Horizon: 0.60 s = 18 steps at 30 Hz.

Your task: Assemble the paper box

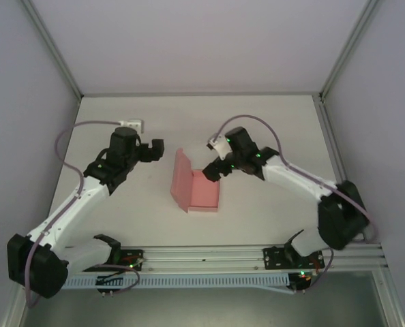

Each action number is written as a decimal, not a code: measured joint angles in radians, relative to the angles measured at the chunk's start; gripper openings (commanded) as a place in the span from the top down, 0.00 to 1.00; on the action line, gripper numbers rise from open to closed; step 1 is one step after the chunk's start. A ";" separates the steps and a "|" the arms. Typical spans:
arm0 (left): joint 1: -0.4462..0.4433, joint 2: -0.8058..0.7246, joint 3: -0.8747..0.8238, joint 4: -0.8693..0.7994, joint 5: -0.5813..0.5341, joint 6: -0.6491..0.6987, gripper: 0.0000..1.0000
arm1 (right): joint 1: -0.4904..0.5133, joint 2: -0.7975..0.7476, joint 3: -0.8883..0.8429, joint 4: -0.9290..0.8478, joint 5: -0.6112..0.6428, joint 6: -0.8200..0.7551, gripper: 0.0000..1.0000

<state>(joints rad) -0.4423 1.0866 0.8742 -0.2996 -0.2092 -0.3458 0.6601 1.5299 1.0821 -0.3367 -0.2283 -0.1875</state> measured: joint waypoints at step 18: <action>0.089 -0.057 -0.092 -0.037 -0.019 -0.127 0.00 | 0.085 0.432 0.295 -0.190 0.080 -0.138 0.77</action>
<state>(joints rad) -0.3531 1.0294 0.7822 -0.3370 -0.2287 -0.4732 0.7448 1.9621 1.3769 -0.5262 -0.1486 -0.3256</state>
